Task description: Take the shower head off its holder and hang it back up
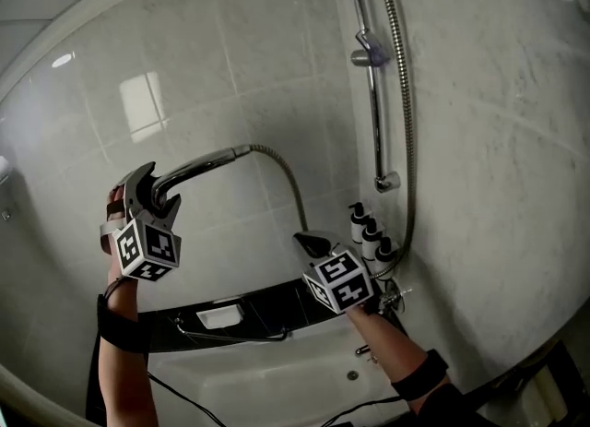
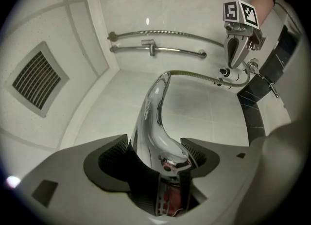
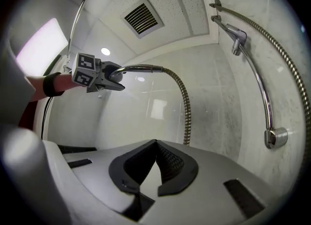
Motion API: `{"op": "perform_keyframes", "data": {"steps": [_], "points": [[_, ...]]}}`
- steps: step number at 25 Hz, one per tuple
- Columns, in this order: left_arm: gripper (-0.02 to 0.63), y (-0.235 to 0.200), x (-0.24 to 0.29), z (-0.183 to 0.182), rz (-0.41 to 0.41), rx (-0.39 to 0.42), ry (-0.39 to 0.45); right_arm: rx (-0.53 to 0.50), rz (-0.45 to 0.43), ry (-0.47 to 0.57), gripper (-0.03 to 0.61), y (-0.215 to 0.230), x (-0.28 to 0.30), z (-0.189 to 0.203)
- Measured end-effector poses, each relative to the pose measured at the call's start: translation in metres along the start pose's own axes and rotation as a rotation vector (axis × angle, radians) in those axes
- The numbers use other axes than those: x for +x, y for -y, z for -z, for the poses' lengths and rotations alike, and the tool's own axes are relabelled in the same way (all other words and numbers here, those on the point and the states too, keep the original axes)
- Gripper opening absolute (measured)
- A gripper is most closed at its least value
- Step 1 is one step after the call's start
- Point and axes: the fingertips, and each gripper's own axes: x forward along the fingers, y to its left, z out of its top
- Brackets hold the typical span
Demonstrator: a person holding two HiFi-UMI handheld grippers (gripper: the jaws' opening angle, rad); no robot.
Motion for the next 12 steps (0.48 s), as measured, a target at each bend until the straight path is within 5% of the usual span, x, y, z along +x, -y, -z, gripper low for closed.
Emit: {"op": "perform_keyframes", "data": {"steps": [8, 12], "points": [[0.337, -0.054, 0.04, -0.058, -0.023, 0.076, 0.045, -0.03, 0.045, 0.042, 0.008, 0.041, -0.014, -0.04], [0.337, -0.073, 0.059, -0.08, 0.029, 0.131, 0.056, -0.041, 0.069, 0.059, 0.008, 0.057, -0.02, -0.055]]}}
